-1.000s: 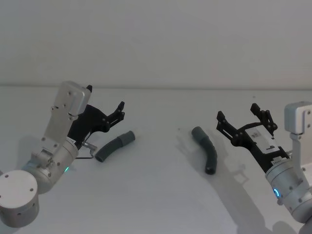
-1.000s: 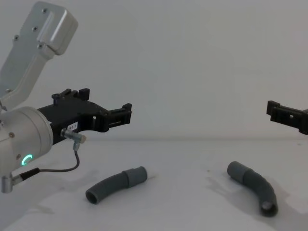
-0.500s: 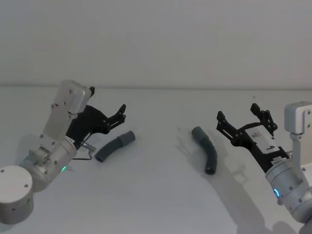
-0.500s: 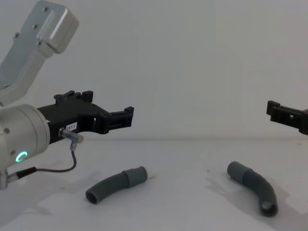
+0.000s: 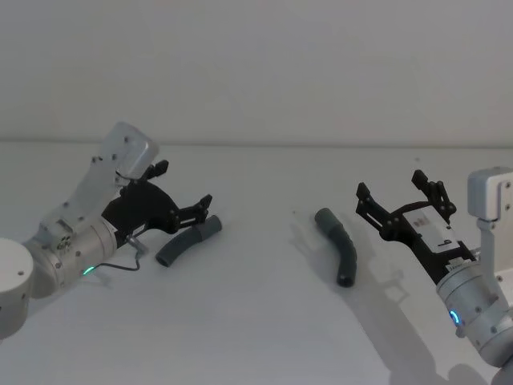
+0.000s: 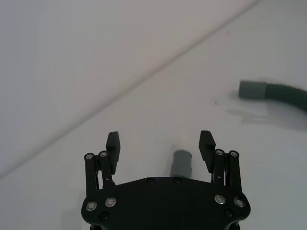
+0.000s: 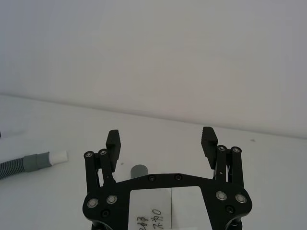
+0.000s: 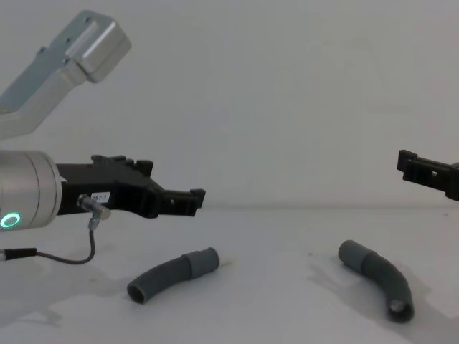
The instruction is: Use both hands to pick up one end of the pipe from the table, align the ends, and insert them.
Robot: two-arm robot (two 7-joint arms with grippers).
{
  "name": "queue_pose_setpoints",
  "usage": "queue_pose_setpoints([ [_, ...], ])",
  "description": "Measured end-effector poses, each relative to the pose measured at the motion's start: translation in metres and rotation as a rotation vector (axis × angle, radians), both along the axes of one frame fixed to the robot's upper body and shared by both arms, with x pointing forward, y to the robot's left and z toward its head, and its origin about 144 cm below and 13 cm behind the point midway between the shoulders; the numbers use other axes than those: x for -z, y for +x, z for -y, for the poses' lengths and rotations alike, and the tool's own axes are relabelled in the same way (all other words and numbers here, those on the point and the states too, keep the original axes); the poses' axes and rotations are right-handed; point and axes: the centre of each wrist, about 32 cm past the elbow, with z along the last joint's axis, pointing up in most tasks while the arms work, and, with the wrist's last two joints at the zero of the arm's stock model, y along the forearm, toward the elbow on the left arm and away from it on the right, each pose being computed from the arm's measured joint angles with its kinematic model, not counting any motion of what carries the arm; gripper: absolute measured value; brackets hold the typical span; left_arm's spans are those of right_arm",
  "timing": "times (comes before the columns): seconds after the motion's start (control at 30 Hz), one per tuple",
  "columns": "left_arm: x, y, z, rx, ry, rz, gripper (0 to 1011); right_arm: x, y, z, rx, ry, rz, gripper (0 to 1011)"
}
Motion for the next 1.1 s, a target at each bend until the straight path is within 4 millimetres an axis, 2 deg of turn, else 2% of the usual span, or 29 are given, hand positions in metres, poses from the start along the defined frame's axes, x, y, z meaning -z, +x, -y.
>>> queue_pose_setpoints([
  [0.27, -0.003, 0.012, -0.003, 0.040, 0.033, -0.092, 1001, 0.000, 0.000, 0.000, 0.000, 0.000, 0.000, 1001],
  [1.1, 0.001, 0.030, 0.000, 0.032, 0.053, -0.243, 1001, 0.000, 0.000, 0.000, 0.000, 0.000, 0.000, 1001],
])
